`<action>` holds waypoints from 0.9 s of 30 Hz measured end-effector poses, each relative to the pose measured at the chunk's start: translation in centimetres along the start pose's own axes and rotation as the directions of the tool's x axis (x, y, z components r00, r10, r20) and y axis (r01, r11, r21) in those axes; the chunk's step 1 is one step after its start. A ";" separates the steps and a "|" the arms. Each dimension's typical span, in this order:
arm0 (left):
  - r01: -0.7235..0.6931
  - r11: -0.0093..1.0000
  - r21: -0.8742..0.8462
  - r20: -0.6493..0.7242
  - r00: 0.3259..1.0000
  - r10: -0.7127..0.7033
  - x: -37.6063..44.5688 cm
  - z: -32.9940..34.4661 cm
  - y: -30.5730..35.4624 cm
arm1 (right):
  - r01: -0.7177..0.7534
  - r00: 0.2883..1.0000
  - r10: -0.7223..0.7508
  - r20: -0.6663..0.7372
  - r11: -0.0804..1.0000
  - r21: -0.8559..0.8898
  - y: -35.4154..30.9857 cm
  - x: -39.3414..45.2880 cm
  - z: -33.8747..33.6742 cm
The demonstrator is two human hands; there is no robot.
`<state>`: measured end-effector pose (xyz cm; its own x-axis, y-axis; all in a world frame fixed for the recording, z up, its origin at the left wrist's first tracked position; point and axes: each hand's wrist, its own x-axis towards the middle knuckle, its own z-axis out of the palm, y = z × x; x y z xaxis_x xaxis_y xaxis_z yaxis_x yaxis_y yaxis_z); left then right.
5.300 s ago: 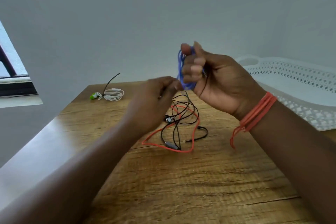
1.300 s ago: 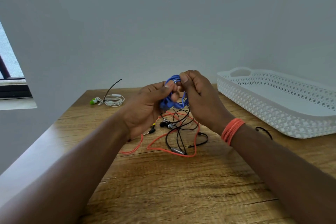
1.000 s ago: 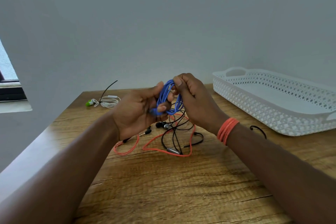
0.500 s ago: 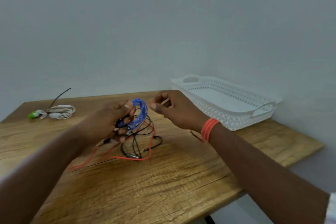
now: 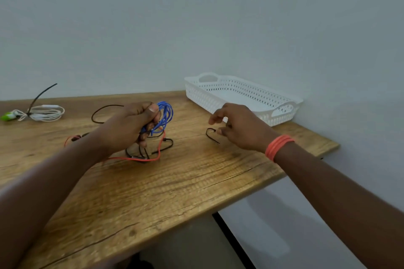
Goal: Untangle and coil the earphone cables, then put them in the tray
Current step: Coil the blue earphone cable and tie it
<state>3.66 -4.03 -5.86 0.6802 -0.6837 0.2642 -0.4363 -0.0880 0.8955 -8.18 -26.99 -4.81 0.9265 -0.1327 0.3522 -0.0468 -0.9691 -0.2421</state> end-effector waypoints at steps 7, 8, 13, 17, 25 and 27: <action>0.019 0.999 -0.036 -0.050 0.999 -0.020 -0.1 -1.0 0.1 | 0.024 0.970 0.021 0.240 0.983 -0.183 -0.6 4.4 0.8; 0.021 0.999 -0.043 -0.060 0.998 -0.023 0.0 -1.1 0.2 | 0.002 0.964 0.039 0.261 0.988 -0.157 -0.6 4.8 0.7; 0.026 0.998 -0.048 -0.131 0.991 -0.032 0.1 -1.4 0.4 | 0.013 0.926 0.050 0.373 0.987 -0.163 -1.3 6.9 1.0; 0.038 0.996 -0.075 -0.240 0.969 -0.055 0.3 -1.8 0.3 | -0.007 0.898 0.080 0.432 0.986 -0.168 -1.8 9.0 1.7; 0.111 0.992 -0.067 -0.328 0.936 -0.127 0.7 -2.2 -0.8 | -0.022 0.948 0.010 0.318 0.999 0.034 -1.3 11.7 4.4; 0.127 0.991 -0.034 -0.329 0.935 -0.131 0.9 -2.1 -1.1 | -0.075 0.957 0.025 0.290 0.984 0.162 -0.6 12.0 4.8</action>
<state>6.00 -3.03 -5.88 0.8874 -0.3891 0.2474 -0.3260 -0.1500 0.9334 4.71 -27.05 -4.78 0.9935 -0.0907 0.0686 -0.0547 -0.9101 -0.4109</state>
